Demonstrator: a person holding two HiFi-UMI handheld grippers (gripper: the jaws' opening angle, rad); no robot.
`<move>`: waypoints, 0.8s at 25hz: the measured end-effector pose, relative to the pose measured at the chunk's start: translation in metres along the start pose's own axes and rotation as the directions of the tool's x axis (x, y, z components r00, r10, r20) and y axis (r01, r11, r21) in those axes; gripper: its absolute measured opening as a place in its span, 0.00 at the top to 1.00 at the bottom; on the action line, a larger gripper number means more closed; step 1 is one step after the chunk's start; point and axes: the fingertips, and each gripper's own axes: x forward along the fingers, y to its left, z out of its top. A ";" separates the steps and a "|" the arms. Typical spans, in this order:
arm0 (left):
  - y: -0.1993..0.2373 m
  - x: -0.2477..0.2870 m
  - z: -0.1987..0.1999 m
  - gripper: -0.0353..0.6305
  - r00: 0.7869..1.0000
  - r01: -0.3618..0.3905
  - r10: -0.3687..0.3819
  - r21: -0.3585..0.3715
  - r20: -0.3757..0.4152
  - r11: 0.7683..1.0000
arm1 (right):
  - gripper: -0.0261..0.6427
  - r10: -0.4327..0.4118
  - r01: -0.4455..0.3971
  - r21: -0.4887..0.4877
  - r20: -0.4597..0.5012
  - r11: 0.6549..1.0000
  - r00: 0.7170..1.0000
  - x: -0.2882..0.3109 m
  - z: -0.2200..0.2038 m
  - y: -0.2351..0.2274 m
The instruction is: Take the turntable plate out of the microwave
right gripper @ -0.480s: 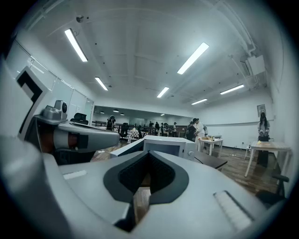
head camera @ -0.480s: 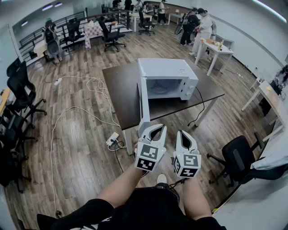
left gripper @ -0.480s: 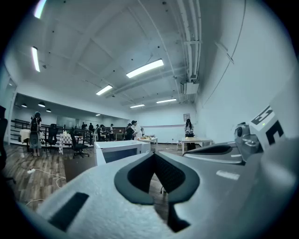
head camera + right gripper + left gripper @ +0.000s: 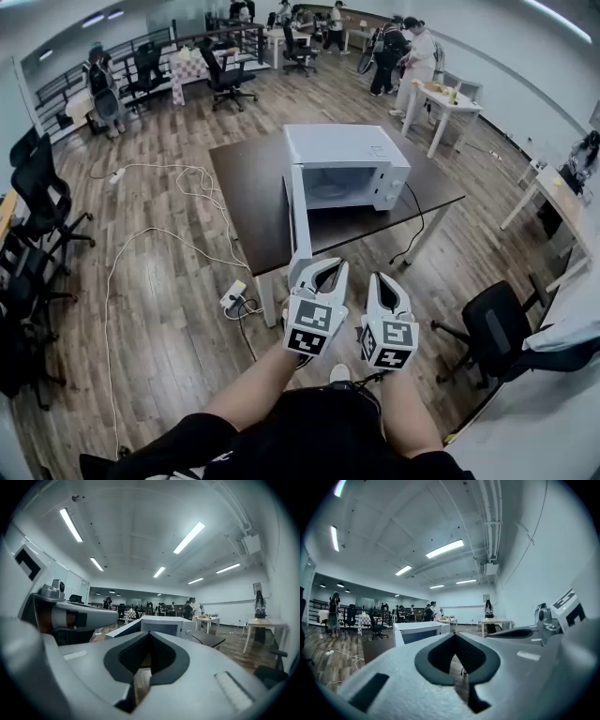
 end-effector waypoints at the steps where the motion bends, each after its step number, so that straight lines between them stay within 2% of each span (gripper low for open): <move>1: 0.001 0.002 0.000 0.94 1.000 -0.001 0.001 0.002 -0.001 1.000 | 0.95 -0.004 0.004 0.002 0.001 1.000 1.000 0.001 0.000 -0.001; 11: 0.009 0.046 -0.003 0.94 1.000 -0.017 0.017 0.030 -0.008 0.999 | 0.95 0.001 -0.001 0.025 0.008 1.000 1.000 0.036 -0.009 -0.026; 20: 0.035 0.148 -0.011 0.94 0.997 -0.068 0.068 0.010 -0.027 0.998 | 0.95 0.052 -0.052 0.025 0.003 0.998 0.999 0.133 -0.014 -0.086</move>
